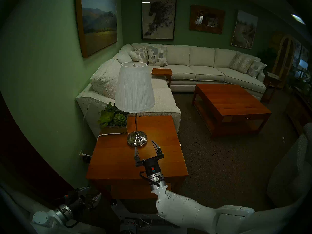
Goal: Pull on string to turn off lamp
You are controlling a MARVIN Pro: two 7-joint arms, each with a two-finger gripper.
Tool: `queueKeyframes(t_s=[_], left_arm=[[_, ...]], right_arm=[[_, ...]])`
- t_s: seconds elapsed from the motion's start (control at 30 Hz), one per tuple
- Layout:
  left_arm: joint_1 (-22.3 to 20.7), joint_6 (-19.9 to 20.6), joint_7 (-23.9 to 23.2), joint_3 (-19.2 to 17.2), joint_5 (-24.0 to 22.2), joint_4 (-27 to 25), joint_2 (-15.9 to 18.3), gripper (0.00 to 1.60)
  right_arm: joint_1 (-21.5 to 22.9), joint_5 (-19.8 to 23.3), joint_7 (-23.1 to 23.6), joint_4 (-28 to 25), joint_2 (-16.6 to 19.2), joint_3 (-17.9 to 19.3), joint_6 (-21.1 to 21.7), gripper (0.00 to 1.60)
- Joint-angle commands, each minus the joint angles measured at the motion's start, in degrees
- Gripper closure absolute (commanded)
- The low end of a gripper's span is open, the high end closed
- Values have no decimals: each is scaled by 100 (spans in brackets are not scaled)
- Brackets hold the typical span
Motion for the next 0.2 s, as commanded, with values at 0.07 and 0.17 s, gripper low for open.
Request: queueKeyframes(t_s=[0.07, 0.17], left_arm=[[-1, -23, 1, -43, -20, -107, 11, 0], [0, -23, 2, -44, -20, -108, 11, 0]], right_arm=[[93, 68, -535, -98, -99, 124, -182, 0], [79, 91, -455, -104, -98, 171, -182, 0]])
